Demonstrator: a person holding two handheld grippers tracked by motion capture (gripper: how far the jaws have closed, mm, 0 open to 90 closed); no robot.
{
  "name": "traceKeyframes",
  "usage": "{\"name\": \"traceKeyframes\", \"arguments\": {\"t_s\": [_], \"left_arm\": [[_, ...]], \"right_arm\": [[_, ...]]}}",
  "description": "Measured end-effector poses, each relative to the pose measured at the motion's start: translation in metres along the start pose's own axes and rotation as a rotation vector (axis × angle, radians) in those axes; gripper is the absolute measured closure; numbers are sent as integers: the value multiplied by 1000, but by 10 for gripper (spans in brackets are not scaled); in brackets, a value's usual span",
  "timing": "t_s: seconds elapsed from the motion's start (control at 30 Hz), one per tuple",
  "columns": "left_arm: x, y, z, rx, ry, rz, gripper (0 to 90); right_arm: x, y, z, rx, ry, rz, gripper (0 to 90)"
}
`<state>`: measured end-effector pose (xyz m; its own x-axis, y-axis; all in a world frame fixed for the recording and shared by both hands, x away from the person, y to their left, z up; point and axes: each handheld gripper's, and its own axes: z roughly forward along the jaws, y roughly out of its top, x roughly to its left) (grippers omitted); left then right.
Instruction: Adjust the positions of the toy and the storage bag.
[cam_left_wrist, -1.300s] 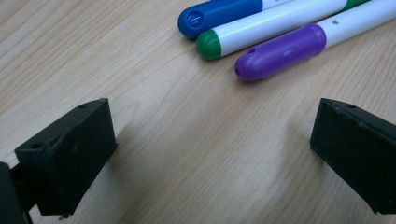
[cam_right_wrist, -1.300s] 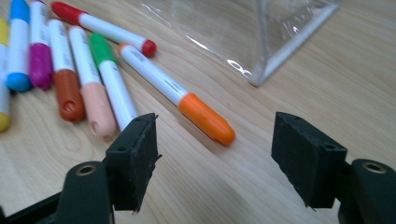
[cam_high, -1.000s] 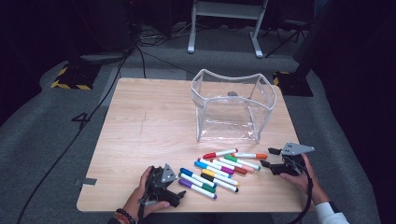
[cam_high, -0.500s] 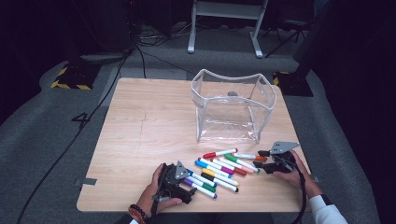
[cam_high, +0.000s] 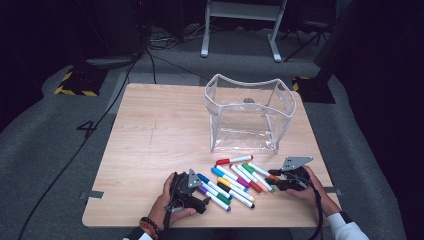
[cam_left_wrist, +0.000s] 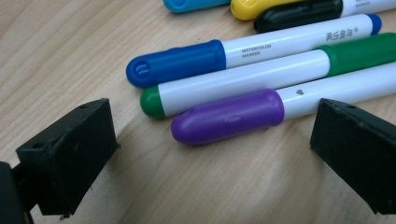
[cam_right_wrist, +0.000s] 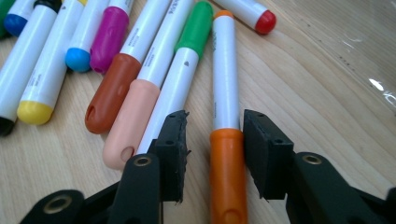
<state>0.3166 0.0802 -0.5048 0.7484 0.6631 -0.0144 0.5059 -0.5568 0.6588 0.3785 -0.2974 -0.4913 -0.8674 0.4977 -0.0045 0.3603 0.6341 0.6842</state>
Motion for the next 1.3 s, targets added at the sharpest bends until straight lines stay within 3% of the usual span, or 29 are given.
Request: {"name": "traceKeyframes", "arguments": {"t_s": [0.53, 0.57, 0.67, 0.73, 0.8, 0.83, 0.9, 0.93, 1.0, 1.03, 1.13, 1.2, 1.3], "left_arm": [[13, 8, 7, 0, 2, -5, 4], [13, 8, 7, -2, 2, -4, 4], [13, 8, 7, -2, 2, -5, 5], [13, 7, 6, -2, 3, -4, 4], [13, 6, 5, -5, -2, 1, 5], [13, 4, 4, -5, -8, 8, 5], [13, 2, 2, -4, -12, 11, 5], [13, 2, 2, -3, -15, 13, 4], [13, 2, 1, -2, -13, 15, 5], [13, 2, 1, -2, -13, 14, 5], [12, 2, 1, -2, -12, 14, 4], [12, 2, 2, -2, -10, 9, 4], [12, 2, 2, -4, -9, 7, 4]], "right_arm": [[16, 13, 14, -17, -57, 60, 703], [17, 13, 14, -19, -60, 63, 697], [17, 14, 15, -17, -82, 76, 543], [15, 13, 13, -17, -75, 75, 508], [8, 9, 1, -64, -21, 112, 433], [7, 8, -4, -76, -5, 112, 441], [6, 7, -15, -99, -10, 94, 468], [4, 5, -20, -111, -18, 87, 523], [-3, -1, -28, -124, -68, 96, 583], [-7, -4, -29, -119, -93, 110, 608], [-13, -12, -21, -69, -110, 119, 597], [-13, -14, -12, -31, -109, 108, 546], [-11, -11, -6, -28, -96, 95, 505]]}}
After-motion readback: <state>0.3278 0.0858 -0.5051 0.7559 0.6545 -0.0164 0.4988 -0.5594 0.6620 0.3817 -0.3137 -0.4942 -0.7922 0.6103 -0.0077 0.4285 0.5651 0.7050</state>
